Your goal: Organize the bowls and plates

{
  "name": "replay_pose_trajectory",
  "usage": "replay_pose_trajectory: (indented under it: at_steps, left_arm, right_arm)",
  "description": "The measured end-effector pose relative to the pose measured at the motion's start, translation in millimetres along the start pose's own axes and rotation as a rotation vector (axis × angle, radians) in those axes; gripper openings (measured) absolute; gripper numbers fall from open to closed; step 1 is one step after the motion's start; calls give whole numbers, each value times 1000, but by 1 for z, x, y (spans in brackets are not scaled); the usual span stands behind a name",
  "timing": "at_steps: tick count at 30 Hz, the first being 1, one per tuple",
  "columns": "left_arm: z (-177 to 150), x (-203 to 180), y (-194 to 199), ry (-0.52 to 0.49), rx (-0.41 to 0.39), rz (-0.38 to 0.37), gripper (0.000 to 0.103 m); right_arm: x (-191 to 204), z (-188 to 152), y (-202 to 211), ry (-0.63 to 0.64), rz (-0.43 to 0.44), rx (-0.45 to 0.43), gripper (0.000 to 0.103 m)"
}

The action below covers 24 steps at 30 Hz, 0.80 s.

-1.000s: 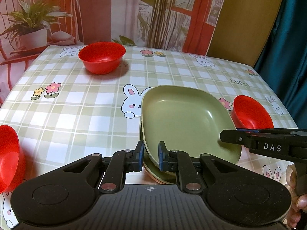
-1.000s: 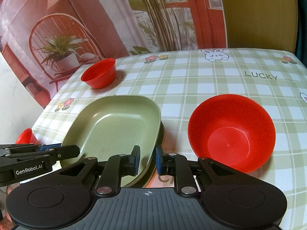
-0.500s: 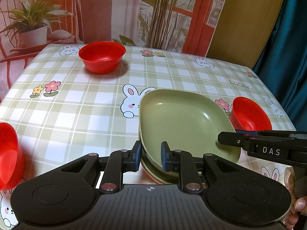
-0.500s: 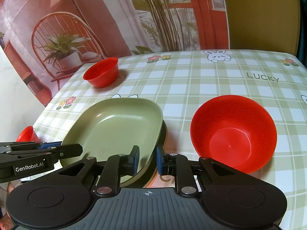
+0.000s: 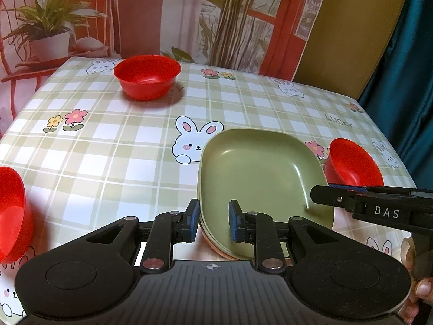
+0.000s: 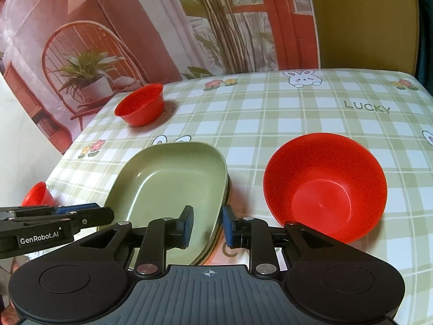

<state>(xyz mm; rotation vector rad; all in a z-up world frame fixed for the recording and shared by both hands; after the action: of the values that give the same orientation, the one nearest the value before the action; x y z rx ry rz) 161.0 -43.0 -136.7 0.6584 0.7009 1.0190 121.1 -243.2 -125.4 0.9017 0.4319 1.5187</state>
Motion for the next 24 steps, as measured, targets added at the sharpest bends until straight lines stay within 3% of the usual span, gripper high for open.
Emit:
replay_pose_trajectory:
  at_steps: [4,7,24]
  left_arm:
    - [0,0,0,7,0,-1,25]
    - [0,1,0,18,2,2,32]
    - [-1,5,4,47,-25,-2,33]
  right_arm:
    - [0,0,2,1,-5,-12,23]
    - [-2,0,5,-4,-11,-24,23]
    - [-9,0,8,-24,-32,-53,23]
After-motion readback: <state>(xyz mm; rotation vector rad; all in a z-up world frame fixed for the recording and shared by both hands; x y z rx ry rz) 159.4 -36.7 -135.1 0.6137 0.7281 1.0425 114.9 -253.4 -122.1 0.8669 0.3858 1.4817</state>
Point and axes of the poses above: each gripper's, at about its wrist camera, not at the fingertips, and y roughly against the way its jaws point, x to its left, z to its top, the point moved 3 cm from there along -y, roughly the way its jaws point, and after that the axes turned 4 degrees about y, right-handed, at the moved point
